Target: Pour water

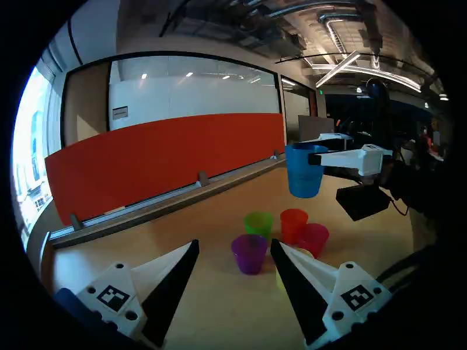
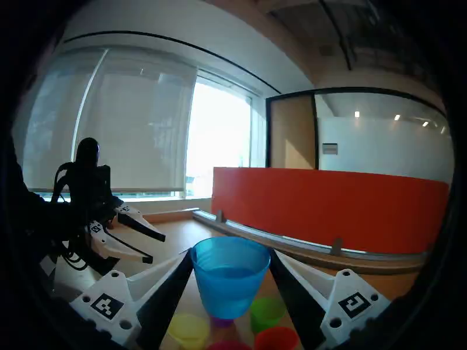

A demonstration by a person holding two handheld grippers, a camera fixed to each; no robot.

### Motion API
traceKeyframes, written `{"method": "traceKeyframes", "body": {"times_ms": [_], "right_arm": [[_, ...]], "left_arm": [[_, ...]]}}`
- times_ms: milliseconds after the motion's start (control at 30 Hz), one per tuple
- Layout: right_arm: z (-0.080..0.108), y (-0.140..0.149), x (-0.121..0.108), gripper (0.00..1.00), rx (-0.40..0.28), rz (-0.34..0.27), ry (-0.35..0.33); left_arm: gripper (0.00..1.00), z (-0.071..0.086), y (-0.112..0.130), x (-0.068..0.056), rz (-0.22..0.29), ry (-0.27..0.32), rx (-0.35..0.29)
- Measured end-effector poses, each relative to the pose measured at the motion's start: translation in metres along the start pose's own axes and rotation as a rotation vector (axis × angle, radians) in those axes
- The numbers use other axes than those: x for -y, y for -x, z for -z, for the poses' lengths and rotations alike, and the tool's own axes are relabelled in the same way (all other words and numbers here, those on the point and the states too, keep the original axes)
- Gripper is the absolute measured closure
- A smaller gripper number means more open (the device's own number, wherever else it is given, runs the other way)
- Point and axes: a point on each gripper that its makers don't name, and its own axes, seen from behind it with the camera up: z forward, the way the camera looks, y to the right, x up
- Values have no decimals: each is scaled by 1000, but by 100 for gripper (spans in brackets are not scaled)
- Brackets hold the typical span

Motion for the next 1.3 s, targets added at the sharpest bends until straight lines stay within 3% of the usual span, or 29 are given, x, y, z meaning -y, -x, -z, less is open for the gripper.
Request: {"method": "traceKeyframes", "body": {"times_ms": [267, 667, 1067, 1300], "right_arm": [[15, 5, -2, 7, 38, 11, -2], [44, 13, -6, 7, 75, 7, 10], [69, 28, -14, 7, 103, 2, 26], [75, 36, -20, 7, 106, -9, 27]], "left_arm": [[9, -20, -5, -6, -10, 36, 10], [9, -66, -7, -22, -57, 118, 66], [9, -107, 3, -40, -122, 229, 173], [9, -129, 12, -41, -171, 267, 242]]}}
